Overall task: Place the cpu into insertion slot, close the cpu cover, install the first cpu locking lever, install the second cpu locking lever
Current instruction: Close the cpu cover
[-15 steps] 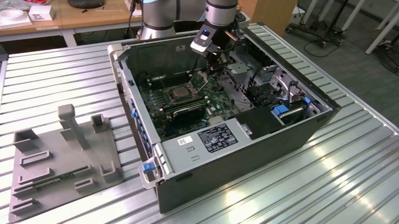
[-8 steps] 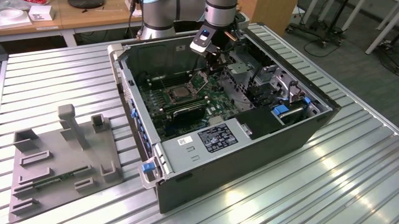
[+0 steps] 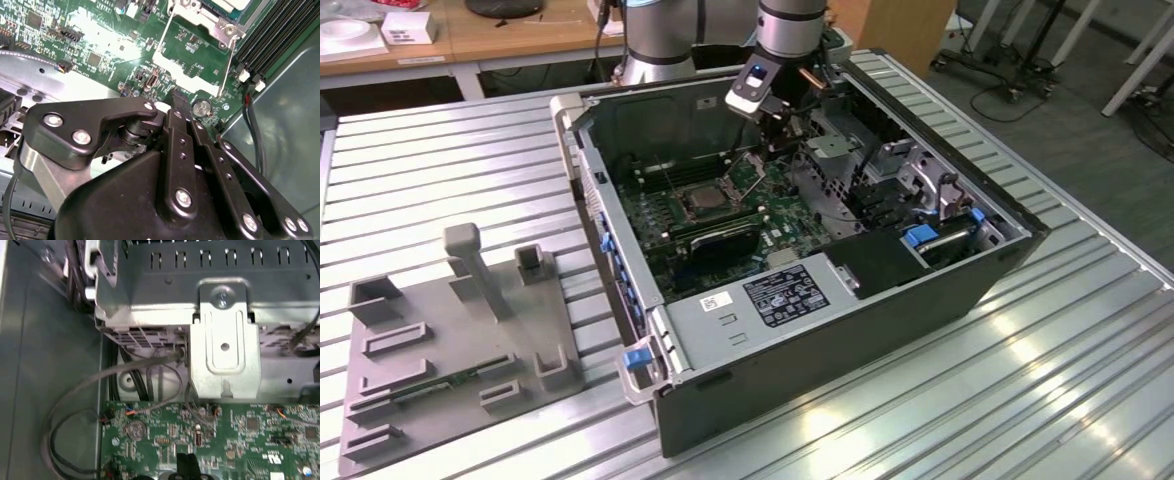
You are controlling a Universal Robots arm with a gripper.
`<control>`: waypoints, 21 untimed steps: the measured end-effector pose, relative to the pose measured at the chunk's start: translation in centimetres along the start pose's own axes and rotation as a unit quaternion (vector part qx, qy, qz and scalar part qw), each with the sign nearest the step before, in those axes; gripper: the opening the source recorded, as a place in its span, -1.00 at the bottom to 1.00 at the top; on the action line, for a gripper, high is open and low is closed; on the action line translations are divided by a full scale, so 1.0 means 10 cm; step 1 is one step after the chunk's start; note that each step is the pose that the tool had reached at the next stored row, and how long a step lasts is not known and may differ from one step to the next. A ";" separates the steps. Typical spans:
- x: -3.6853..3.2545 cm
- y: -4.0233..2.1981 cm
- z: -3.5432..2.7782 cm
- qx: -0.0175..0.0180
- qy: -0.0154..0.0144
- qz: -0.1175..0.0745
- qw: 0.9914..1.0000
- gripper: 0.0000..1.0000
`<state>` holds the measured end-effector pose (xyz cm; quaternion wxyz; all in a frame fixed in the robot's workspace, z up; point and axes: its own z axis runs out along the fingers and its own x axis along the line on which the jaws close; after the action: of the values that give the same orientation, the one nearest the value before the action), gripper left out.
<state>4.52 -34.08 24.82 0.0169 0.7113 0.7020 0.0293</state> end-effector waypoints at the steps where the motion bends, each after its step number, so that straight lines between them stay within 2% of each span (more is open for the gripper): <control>1: 0.000 -0.015 0.002 0.000 0.000 0.000 1.000 -0.79; 13: 0.006 -0.109 0.003 -0.003 0.000 0.000 1.000 -0.79; 18: 0.006 -0.185 0.004 -0.006 0.000 0.000 1.000 -0.79; 21: 0.006 -0.255 0.009 -0.008 0.000 0.000 1.000 -0.79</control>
<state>1.98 -33.99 24.57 0.0226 0.7111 0.7019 0.0347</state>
